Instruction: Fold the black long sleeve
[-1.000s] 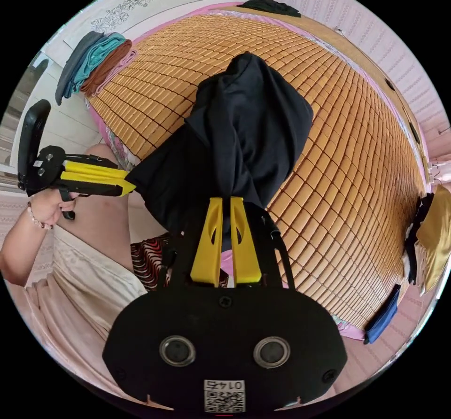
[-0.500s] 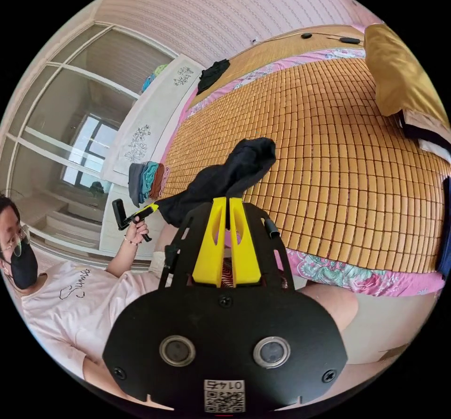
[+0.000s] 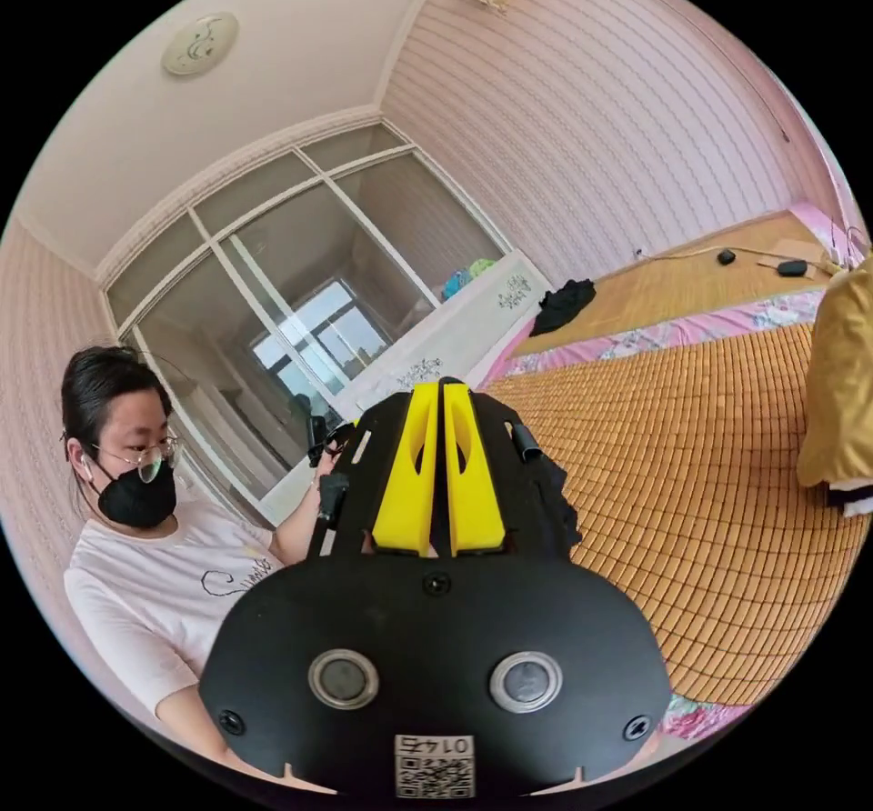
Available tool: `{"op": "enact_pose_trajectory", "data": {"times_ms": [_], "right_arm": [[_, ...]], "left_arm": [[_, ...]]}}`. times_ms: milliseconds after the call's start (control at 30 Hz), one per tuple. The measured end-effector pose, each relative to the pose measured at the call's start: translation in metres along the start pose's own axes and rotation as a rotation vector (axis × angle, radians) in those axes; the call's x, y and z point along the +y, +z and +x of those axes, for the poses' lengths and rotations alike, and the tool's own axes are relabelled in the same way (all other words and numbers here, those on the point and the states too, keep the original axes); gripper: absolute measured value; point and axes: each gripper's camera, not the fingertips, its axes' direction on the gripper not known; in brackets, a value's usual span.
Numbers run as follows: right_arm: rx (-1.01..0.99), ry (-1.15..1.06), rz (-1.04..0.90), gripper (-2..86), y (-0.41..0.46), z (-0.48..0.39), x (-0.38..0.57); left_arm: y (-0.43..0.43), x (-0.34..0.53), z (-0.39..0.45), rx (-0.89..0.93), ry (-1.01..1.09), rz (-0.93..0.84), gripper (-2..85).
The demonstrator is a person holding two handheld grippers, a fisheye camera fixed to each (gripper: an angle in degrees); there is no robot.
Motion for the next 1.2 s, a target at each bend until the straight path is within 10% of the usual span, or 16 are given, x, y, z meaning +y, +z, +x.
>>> {"op": "enact_pose_trajectory", "data": {"times_ms": [733,1067,1200], "right_arm": [[0.179,-0.811,0.357,0.1,-0.123,-0.349,-0.109],[0.572,-0.172,-0.399,0.1,0.102,-0.059,-0.182],[0.480,-0.041,-0.269,0.0,0.132,-0.012,-0.216]], "left_arm": [[-0.267,-0.214,0.326,0.004,0.638,0.626,-1.0],[-0.098,-0.295,0.118,-0.404,0.231,0.184,-1.0],[-0.021,-0.292,0.029,-0.513,0.060,0.087,-1.0]]}}
